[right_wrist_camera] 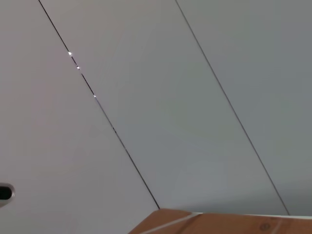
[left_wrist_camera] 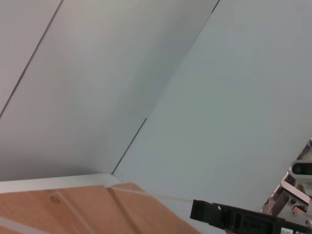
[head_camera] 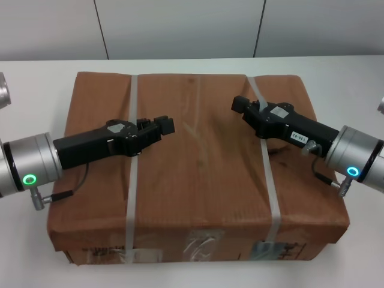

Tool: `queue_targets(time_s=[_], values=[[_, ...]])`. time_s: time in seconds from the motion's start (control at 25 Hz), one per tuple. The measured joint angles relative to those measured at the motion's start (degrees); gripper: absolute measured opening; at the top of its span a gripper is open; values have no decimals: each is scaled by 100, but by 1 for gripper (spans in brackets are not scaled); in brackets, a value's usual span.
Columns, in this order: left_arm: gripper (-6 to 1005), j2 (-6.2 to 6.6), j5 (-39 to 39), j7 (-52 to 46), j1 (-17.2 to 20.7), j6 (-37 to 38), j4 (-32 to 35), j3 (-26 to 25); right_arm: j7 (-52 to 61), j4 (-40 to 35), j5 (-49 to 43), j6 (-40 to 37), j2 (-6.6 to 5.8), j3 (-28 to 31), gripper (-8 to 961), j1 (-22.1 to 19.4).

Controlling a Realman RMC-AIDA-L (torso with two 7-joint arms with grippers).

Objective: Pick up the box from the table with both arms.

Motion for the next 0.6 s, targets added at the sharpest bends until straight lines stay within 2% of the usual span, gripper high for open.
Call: queue_targets(time_s=[0.6], values=[[158, 1, -8, 0, 6, 71, 40, -13, -29, -4, 42, -70, 0, 0, 36, -13]])
